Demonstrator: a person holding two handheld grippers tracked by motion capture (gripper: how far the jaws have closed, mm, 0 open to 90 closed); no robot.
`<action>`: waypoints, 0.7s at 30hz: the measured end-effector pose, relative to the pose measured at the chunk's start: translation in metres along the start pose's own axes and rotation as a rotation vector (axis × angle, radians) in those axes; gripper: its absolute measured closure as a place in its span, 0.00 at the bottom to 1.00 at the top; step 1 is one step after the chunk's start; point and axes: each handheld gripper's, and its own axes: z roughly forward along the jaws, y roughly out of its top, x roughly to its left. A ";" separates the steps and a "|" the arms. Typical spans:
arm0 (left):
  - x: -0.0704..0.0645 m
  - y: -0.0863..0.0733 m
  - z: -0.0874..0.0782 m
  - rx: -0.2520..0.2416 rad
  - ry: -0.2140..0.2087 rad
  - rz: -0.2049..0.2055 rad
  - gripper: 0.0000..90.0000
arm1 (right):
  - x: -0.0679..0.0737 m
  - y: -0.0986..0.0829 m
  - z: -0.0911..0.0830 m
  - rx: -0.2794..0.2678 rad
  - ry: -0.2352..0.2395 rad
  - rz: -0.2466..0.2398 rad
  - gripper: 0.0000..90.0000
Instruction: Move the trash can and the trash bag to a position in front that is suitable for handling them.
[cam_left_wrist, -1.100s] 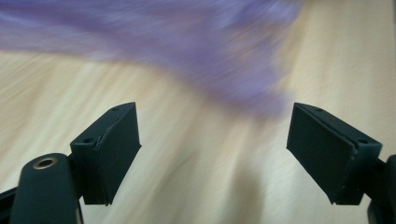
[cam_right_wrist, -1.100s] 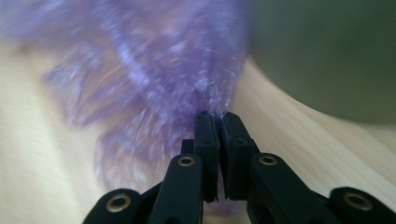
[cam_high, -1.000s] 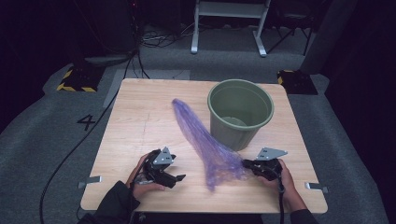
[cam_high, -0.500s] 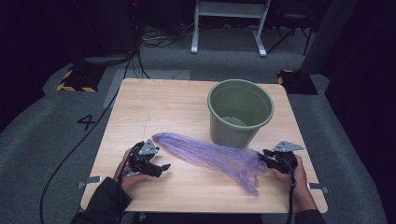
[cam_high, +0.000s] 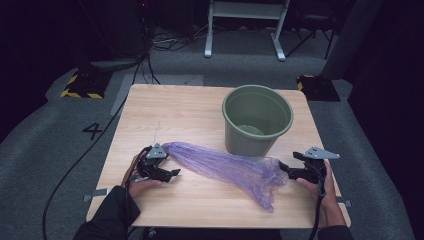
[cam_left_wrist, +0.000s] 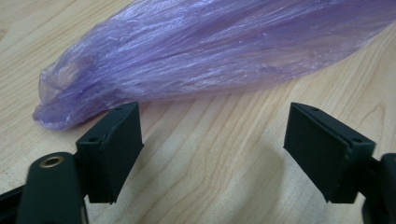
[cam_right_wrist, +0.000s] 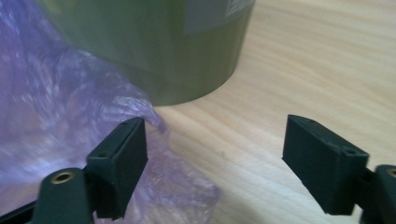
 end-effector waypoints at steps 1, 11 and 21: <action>0.000 0.001 0.001 0.007 0.014 0.006 0.25 | -0.002 0.001 -0.003 -0.011 -0.003 0.001 0.23; 0.007 0.005 0.005 0.011 0.007 -0.032 0.26 | -0.003 0.029 -0.002 -0.078 0.043 -0.048 0.20; 0.007 0.005 0.005 0.013 -0.001 -0.034 0.25 | 0.000 0.055 0.024 -0.055 0.164 -0.113 0.17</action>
